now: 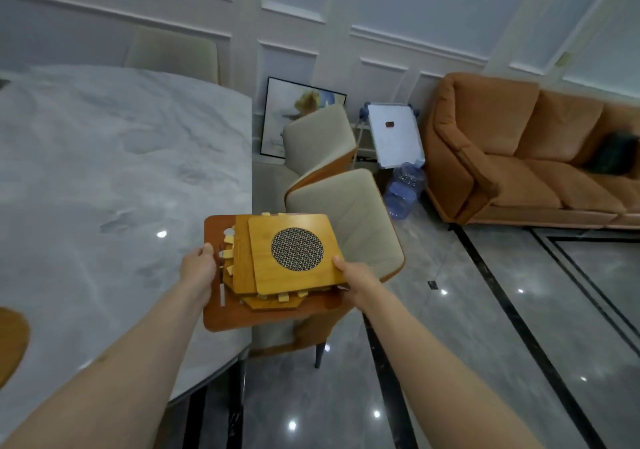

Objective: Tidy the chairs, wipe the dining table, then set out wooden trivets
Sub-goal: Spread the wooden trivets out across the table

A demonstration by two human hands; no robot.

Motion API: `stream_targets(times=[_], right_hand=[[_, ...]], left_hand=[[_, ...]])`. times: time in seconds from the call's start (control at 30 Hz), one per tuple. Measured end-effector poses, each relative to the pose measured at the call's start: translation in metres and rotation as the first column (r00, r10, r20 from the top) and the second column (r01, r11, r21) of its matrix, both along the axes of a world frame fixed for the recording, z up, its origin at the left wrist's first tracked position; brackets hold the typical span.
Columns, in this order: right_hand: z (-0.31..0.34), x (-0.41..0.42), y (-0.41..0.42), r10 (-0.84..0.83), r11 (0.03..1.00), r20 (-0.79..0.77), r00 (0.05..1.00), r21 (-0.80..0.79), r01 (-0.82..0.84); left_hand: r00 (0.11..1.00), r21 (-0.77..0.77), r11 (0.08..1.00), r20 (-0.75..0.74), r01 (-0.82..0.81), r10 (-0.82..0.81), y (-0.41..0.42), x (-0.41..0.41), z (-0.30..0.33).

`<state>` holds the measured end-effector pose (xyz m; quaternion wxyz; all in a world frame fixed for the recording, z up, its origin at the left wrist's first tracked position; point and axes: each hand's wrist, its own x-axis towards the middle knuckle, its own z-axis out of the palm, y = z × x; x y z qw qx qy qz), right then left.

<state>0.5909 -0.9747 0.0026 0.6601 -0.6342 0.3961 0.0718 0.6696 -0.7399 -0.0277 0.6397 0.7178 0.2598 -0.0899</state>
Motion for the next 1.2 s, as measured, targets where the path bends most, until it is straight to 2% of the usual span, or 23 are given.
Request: stream_targets(times=[0.4, 0.67, 0.9, 1.07, 1.2], right_hand=[[-0.004, 0.154, -0.116, 0.246, 0.968, 0.024, 0.969, 0.049, -0.247], [-0.006, 0.247, -0.18, 0.528, 0.848, -0.037, 0.848, -0.025, -0.529], [-0.016, 0.293, -0.155, 0.655, 0.753, -0.031, 0.755, 0.106, -0.649], [-0.021, 0.324, -0.117, 0.765, 0.643, -0.04, 0.643, 0.125, -0.756], [-0.02, 0.347, -0.089, 0.882, 0.471, -0.042, 0.47, 0.141, -0.871]], left_hand=[[0.944, -0.024, 0.944, -0.007, -0.33, 0.33, -0.104, 0.072, -0.006], [0.815, -0.048, 0.814, -0.052, -0.579, 0.577, -0.185, 0.087, -0.023], [0.659, -0.056, 0.657, -0.072, -0.752, 0.749, -0.18, 0.091, -0.035], [0.546, -0.065, 0.542, -0.086, -0.838, 0.833, -0.154, 0.09, -0.048], [0.455, -0.079, 0.449, -0.097, -0.89, 0.885, -0.132, 0.091, -0.056]])
